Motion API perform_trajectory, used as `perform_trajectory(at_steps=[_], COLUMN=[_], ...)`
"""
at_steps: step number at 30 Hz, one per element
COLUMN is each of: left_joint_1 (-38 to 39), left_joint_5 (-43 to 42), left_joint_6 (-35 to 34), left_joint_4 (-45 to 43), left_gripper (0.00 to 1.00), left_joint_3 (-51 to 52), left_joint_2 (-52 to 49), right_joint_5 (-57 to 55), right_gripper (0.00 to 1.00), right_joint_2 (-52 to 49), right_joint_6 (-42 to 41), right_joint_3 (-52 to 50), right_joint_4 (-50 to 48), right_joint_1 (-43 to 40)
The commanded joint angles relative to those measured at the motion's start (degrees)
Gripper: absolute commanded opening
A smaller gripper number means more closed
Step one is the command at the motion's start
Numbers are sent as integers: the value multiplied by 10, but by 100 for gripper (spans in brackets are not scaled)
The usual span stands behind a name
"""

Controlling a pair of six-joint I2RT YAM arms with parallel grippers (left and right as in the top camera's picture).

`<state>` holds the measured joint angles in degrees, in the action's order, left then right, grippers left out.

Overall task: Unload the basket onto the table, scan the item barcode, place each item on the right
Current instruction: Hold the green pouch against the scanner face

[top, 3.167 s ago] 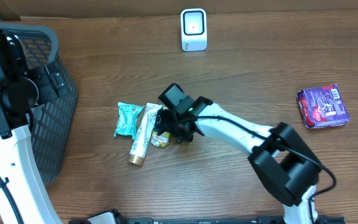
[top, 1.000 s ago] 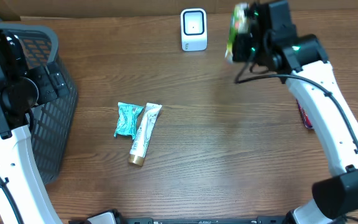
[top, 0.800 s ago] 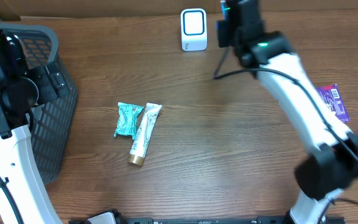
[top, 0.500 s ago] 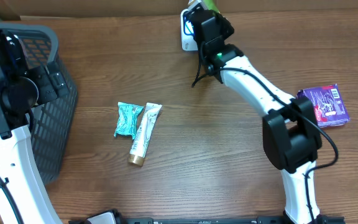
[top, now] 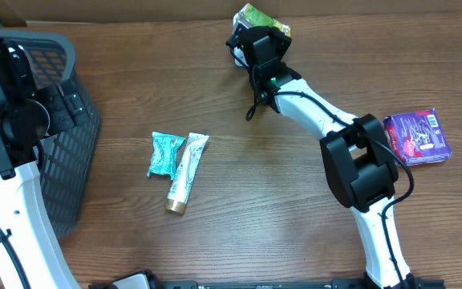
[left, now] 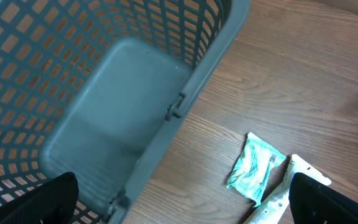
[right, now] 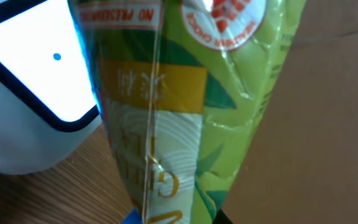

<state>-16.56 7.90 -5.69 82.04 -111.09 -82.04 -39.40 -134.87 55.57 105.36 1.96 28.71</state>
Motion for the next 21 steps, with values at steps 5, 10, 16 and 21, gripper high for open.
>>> perform_trajectory(at_steps=[5,10,16,21], left_joint_1=[-2,-2,-2,-2], left_joint_5=[-7,-7,-7,-7], left_joint_6=[-7,-7,-7,-7], left_joint_4=[-2,-2,-2,-2], left_gripper=[99,100,100,100], left_joint_3=[-10,-10,-10,-10], left_joint_2=[-1,-1,-1,-1], right_joint_5=[-8,21,32,35], right_gripper=[4,4,4,4], right_joint_2=[-6,-19,-19,-19], right_joint_6=[4,-3,-16,-16], right_joint_3=[13,13,13,13], right_joint_4=[-35,-52,-70,-69], right_joint_1=[-5,-14,-28,-34])
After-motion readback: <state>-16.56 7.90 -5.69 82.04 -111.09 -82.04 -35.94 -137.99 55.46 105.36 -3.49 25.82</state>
